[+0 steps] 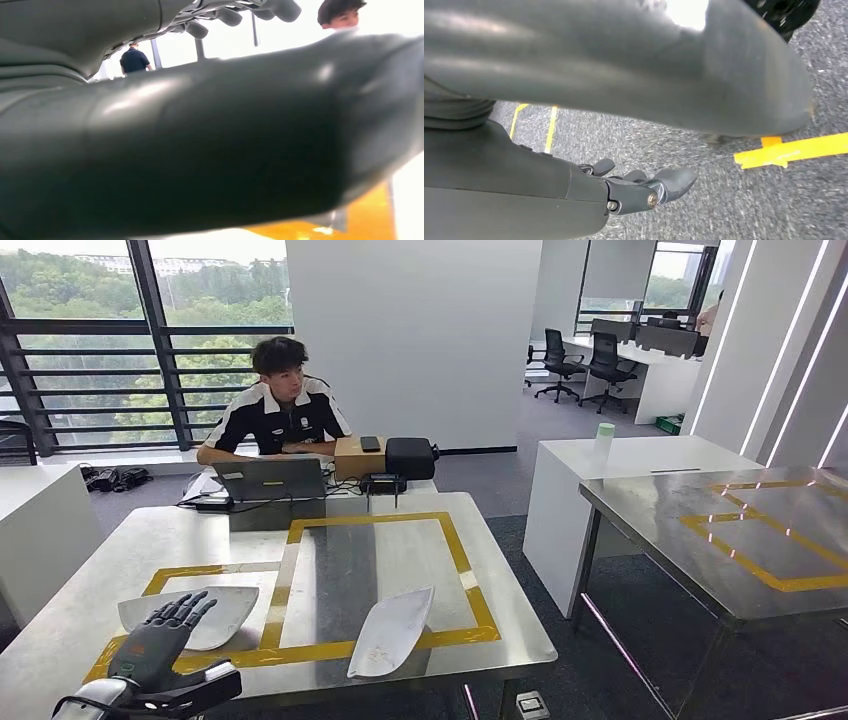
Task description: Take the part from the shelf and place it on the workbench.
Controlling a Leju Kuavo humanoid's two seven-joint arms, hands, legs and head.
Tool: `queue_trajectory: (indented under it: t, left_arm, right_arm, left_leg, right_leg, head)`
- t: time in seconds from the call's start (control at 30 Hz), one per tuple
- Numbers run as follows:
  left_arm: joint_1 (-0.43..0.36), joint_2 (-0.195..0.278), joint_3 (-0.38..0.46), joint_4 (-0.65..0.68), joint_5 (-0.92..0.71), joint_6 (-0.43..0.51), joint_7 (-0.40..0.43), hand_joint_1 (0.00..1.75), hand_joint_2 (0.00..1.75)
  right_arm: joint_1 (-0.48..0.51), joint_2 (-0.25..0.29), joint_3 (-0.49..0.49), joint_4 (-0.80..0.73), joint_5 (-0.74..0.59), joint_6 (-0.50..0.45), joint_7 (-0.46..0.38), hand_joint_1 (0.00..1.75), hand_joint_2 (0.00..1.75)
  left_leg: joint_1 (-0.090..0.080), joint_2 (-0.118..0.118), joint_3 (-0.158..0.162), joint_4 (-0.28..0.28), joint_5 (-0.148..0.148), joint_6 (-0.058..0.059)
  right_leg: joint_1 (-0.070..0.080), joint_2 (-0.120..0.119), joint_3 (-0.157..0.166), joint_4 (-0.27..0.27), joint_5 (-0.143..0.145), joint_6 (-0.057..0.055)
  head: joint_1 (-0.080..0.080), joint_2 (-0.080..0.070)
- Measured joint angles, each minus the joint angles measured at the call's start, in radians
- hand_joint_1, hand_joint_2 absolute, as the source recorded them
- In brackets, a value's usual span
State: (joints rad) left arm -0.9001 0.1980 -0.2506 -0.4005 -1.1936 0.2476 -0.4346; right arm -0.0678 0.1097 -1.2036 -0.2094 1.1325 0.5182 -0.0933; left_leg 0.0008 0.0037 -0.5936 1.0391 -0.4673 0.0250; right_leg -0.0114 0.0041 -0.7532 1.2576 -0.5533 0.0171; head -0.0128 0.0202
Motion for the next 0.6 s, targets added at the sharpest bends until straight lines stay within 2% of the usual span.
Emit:
queue_trajectory:
  t: [0.03,0.07,0.1,0.13,0.2,0.23,0.27,0.33,0.37,0.4,0.43,0.5,0.53,0.57,0.6]
  left_arm:
    - [0.003,0.001,0.000,0.000,0.000,0.000,0.002,0.00,0.00]
    - [0.007,0.002,0.000,0.000,0.000,0.000,0.003,0.00,0.00]
    - [0.010,0.003,0.000,0.000,0.000,0.000,0.004,0.00,0.00]
    - [0.012,0.003,0.000,-0.001,0.000,0.000,0.005,0.00,0.00]
    - [0.014,0.007,0.000,-0.004,0.000,0.000,0.005,0.00,0.00]
    - [0.015,0.009,0.000,-0.006,0.000,0.000,0.005,0.00,0.00]
    - [0.017,0.012,0.000,-0.008,0.000,0.000,0.004,0.00,0.00]
    - [0.023,0.017,0.000,-0.010,0.001,0.000,0.003,0.00,0.00]
    - [0.026,0.021,0.000,-0.011,0.002,0.000,0.001,0.00,0.00]
    - [0.028,0.024,0.000,-0.012,0.002,0.000,0.000,0.00,0.00]
    - [0.029,0.029,0.000,-0.013,0.003,0.000,-0.001,0.00,0.00]
    - [0.029,0.035,0.000,-0.014,0.003,0.000,-0.002,0.00,0.00]
    - [0.032,0.036,0.000,-0.014,0.003,0.000,-0.003,0.00,0.00]
    - [0.035,0.036,0.000,-0.014,0.003,0.000,-0.003,0.00,0.00]
    - [0.038,0.036,0.000,-0.014,0.003,0.000,-0.004,0.00,0.00]
  right_arm:
    - [-0.001,-0.001,0.000,0.000,0.001,0.002,0.001,0.00,0.00]
    - [-0.001,-0.001,0.000,0.000,0.001,0.002,0.002,0.00,0.00]
    - [-0.001,-0.002,0.000,0.000,0.002,0.001,0.003,0.00,0.00]
    - [-0.002,-0.003,0.000,0.000,0.002,0.000,0.003,0.00,0.00]
    - [-0.005,-0.006,0.000,-0.001,0.004,0.003,0.003,0.00,0.00]
    - [-0.007,-0.009,0.000,-0.001,0.005,0.007,0.003,0.00,0.00]
    - [-0.008,-0.011,0.000,-0.002,0.006,0.011,0.002,0.00,0.00]
    - [-0.008,-0.014,0.000,-0.003,0.008,0.013,0.003,0.00,0.00]
    - [-0.007,-0.013,0.000,-0.003,0.008,0.011,0.003,0.00,0.00]
    - [-0.006,-0.012,0.000,-0.003,0.008,0.010,0.003,0.00,0.00]
    - [-0.005,-0.011,0.000,-0.003,0.008,0.009,0.003,0.00,0.00]
    - [-0.005,-0.010,0.000,-0.003,0.008,0.009,0.003,0.00,0.00]
    - [-0.005,-0.010,0.000,-0.003,0.008,0.009,0.003,0.00,0.00]
    - [-0.006,-0.010,0.000,-0.003,0.008,0.009,0.003,0.00,0.00]
    - [-0.006,-0.009,0.000,-0.003,0.008,0.009,0.003,0.00,0.00]
  left_leg:
    - [-0.004,0.000,-0.011,0.000,0.009,0.003]
    - [-0.009,0.000,-0.022,0.001,0.017,0.006]
    - [-0.012,0.000,-0.031,0.001,0.024,0.008]
    - [-0.014,-0.001,-0.039,0.001,0.031,0.008]
    - [-0.015,0.001,-0.050,0.001,0.043,0.007]
    - [-0.014,0.003,-0.053,0.000,0.049,0.003]
    - [-0.013,0.005,-0.055,-0.001,0.055,0.000]
    - [-0.011,0.008,-0.059,-0.005,0.068,-0.009]
    - [-0.011,0.005,-0.064,0.000,0.064,-0.013]
    - [-0.011,0.002,-0.073,0.015,0.045,-0.020]
    - [-0.010,-0.001,-0.085,0.049,0.011,-0.026]
    - [-0.003,-0.005,-0.114,0.161,-0.074,-0.040]
    - [0.002,-0.006,-0.123,0.213,-0.099,-0.046]
    - [0.006,-0.005,-0.121,0.242,-0.102,-0.052]
    - [0.012,-0.005,-0.104,0.239,-0.087,-0.059]
  right_leg:
    - [0.003,0.000,-0.008,0.049,-0.019,-0.004]
    - [0.009,0.000,0.001,0.067,-0.019,-0.010]
    - [0.016,0.001,0.028,0.047,-0.002,-0.019]
    - [0.026,0.001,0.073,-0.008,0.023,-0.031]
    - [0.045,0.000,0.170,-0.151,0.045,-0.058]
    - [0.052,0.001,0.201,-0.201,0.047,-0.066]
    - [0.056,0.000,0.215,-0.229,0.044,-0.072]
    - [0.057,0.001,0.212,-0.246,0.059,-0.074]
    - [0.054,-0.001,0.211,-0.255,0.070,-0.076]
    - [0.050,-0.002,0.208,-0.264,0.083,-0.078]
    - [0.045,-0.004,0.203,-0.272,0.095,-0.079]
    - [0.038,-0.006,0.185,-0.272,0.114,-0.075]
    - [0.034,-0.006,0.173,-0.269,0.121,-0.071]
    - [0.029,-0.006,0.158,-0.264,0.129,-0.067]
    - [0.024,-0.006,0.143,-0.258,0.135,-0.061]
  head:
    - [0.001,0.000]
    - [0.001,0.000]
    - [0.001,0.000]
    - [0.001,0.000]
    - [0.001,0.000]
    - [0.002,0.000]
    - [0.003,0.000]
    - [0.005,0.000]
    - [0.006,0.000]
    - [0.006,0.000]
    - [0.006,0.000]
    - [0.005,0.000]
    - [0.005,0.000]
    - [0.005,0.000]
    - [0.005,0.000]
